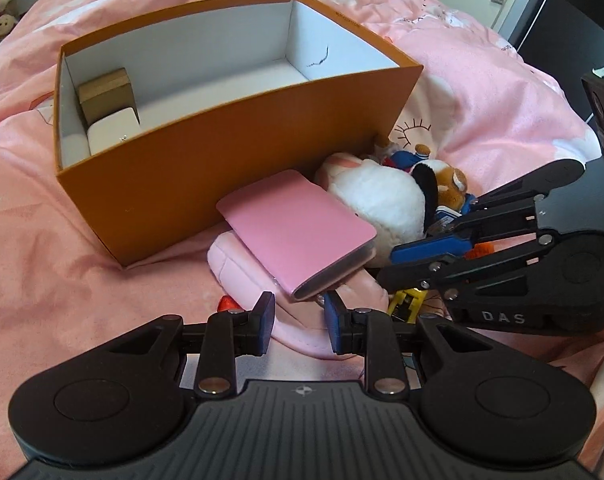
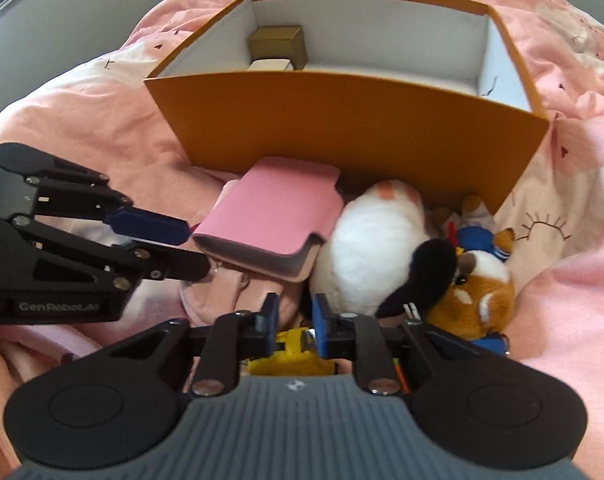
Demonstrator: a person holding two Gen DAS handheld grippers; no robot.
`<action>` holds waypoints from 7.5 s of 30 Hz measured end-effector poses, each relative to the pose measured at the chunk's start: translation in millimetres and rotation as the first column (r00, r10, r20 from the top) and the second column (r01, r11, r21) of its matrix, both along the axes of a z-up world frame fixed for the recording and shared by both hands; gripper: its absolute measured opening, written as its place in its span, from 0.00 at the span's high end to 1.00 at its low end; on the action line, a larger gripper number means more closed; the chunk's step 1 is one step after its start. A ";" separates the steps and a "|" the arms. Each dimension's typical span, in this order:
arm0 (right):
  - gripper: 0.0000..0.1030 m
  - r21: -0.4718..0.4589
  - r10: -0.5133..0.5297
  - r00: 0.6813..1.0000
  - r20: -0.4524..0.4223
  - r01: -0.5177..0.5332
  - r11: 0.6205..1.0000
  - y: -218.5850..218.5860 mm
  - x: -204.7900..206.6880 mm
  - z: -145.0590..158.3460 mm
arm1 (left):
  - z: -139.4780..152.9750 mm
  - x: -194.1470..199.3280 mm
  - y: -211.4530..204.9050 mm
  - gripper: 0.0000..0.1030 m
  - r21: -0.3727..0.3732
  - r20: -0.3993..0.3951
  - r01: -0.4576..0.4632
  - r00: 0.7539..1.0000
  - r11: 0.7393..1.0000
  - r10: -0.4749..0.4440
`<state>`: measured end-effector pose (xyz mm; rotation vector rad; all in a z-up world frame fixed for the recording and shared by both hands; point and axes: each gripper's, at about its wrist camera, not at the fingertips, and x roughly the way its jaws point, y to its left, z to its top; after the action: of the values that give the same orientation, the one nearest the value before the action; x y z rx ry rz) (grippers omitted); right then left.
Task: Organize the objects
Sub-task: 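Grasp the pink wallet with the left gripper, then lift the pink wallet with the left gripper while the right gripper grasps the pink pouch, then carry the pink pouch over the orange box with the right gripper while left carries wallet, then lower the pouch and wallet into the orange box, opening both grippers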
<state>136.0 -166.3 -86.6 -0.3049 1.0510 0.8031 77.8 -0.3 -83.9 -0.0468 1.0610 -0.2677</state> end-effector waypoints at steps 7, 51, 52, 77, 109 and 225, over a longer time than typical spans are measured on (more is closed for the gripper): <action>0.92 0.001 0.009 0.999 0.038 -0.009 1.000 8.0 2.8 -3.4 | 6.0 -1.0 5.2 0.77 -0.037 0.044 -0.014 0.999 0.999 0.015; 0.90 0.026 0.053 0.988 0.142 -0.057 0.998 5.6 18.9 21.5 | 32.3 -22.1 -9.7 0.81 0.289 0.343 0.065 0.925 0.955 -0.166; 0.90 0.018 0.074 0.988 0.133 -0.077 0.997 5.3 15.2 22.1 | 38.2 -27.0 -5.6 0.82 0.269 0.341 0.056 0.928 0.961 -0.149; 0.62 -0.105 0.292 0.950 0.113 -0.281 0.954 33.6 -25.6 4.1 | 38.1 -43.5 41.5 0.81 0.015 0.233 -0.167 0.959 0.986 0.159; 0.52 0.130 -0.042 0.998 0.038 0.037 0.991 14.6 34.3 28.6 | 26.8 -18.9 59.5 0.81 -0.078 0.135 -0.256 0.955 0.964 0.265; 0.86 0.270 -0.088 0.995 -0.055 0.100 0.958 70.8 217.5 43.0 | 48.7 190.5 128.3 0.59 -0.163 0.109 -0.420 0.892 0.893 0.440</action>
<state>353.5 -95.6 -43.6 -0.0026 0.9729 0.8595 268.3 128.0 -35.2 -0.3776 0.8606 0.0623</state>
